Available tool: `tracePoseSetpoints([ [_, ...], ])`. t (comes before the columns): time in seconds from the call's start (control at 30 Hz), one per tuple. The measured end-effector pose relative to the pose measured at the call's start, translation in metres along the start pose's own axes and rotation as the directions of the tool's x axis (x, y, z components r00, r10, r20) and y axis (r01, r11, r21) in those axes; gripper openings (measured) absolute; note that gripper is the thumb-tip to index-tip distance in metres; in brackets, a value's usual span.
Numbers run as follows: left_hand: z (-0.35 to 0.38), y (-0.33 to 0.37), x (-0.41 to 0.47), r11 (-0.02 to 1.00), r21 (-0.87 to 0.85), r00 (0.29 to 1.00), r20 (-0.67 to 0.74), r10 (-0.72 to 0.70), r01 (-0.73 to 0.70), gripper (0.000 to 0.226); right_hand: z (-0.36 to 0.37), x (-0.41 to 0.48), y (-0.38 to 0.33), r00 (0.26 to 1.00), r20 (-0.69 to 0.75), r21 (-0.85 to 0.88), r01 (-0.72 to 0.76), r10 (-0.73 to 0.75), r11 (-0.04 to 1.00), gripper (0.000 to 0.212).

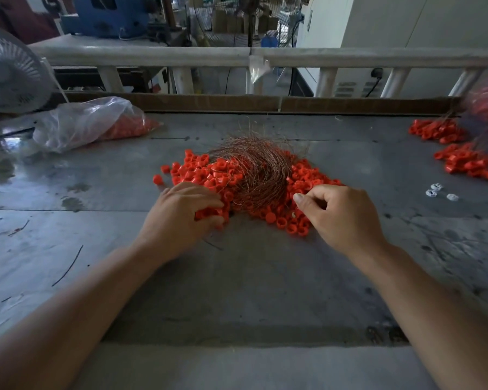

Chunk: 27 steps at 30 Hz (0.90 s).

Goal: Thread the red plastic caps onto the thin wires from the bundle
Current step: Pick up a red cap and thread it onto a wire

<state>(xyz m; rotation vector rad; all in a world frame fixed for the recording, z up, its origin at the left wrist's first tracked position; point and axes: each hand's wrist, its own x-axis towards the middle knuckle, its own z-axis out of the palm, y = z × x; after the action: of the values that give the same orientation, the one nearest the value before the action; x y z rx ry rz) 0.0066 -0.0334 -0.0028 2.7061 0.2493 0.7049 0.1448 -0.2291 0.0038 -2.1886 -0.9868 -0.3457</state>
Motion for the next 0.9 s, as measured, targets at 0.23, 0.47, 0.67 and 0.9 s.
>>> tracePoseSetpoints([
  [0.23, -0.016, 0.009, -0.005, 0.981, -0.110, 0.941, -0.284, -0.186, 0.160, 0.025, -0.001, -0.002, -0.003, 1.000, 0.025, 0.005, 0.004, -0.004, 1.000, 0.037],
  [0.47, -0.040, 0.033, -0.018, 0.976, -0.211, 0.887, -0.460, -0.047, -0.058, 0.036, -0.010, -0.014, -0.020, 0.999, 0.051, 0.293, -0.003, -0.012, 0.956, 0.031],
  [0.67, -0.016, 0.058, -0.027, 0.934, -0.252, 0.967, -0.092, 0.236, -0.252, 0.026, -0.003, -0.026, -0.052, 0.910, 0.414, 0.704, -0.314, -0.009, 0.637, 0.032],
  [0.9, -0.016, 0.058, -0.031, 0.937, -0.278, 0.972, 0.045, 0.231, -0.210, 0.029, -0.008, -0.022, -0.051, 0.894, 0.436, 0.797, -0.438, 0.106, 0.416, 0.018],
])
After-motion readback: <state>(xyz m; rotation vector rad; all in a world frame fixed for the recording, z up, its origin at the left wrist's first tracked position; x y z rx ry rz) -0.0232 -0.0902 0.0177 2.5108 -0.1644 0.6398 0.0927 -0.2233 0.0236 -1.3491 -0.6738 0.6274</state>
